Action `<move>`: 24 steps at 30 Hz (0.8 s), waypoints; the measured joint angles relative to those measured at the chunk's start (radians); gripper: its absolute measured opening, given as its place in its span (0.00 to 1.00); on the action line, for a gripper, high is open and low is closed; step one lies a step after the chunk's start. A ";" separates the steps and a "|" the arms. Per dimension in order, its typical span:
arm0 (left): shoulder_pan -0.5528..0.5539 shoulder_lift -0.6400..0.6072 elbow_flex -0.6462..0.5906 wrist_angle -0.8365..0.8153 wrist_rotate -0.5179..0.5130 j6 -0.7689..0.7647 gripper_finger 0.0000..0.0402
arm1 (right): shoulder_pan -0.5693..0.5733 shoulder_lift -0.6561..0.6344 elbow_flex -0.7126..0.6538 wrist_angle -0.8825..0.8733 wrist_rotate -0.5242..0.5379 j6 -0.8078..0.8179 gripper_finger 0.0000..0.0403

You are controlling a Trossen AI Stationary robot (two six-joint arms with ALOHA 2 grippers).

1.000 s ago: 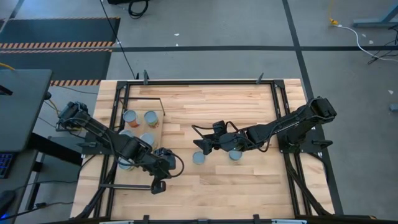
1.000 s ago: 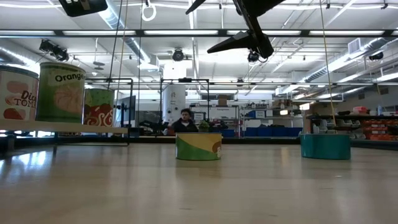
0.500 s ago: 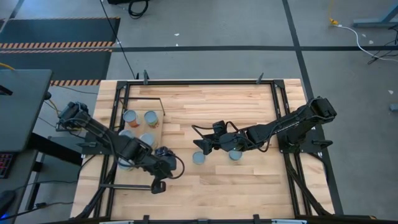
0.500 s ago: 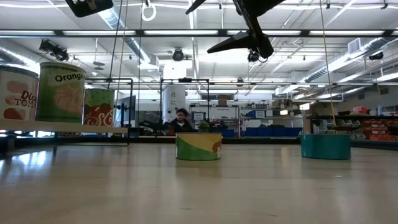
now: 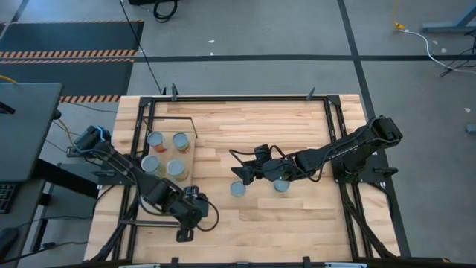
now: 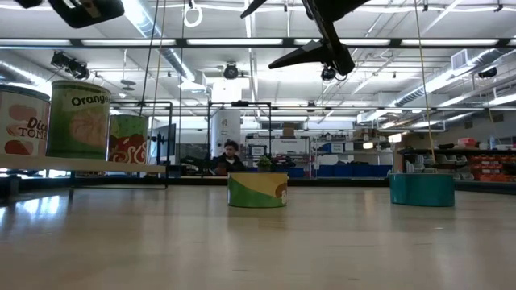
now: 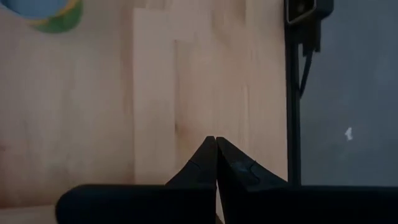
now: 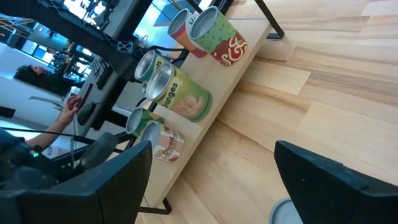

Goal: Pick and place cans onto a shelf
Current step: Put the canned mushroom on the shelf

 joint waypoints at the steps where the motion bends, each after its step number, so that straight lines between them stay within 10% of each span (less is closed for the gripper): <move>1: -0.005 0.005 0.000 0.003 0.000 0.000 0.01 | 0.000 0.000 0.000 0.000 0.000 0.000 0.86; 24: -0.025 0.013 0.000 0.028 0.002 -0.067 0.01 | 0.000 0.000 0.000 0.006 0.000 0.000 0.86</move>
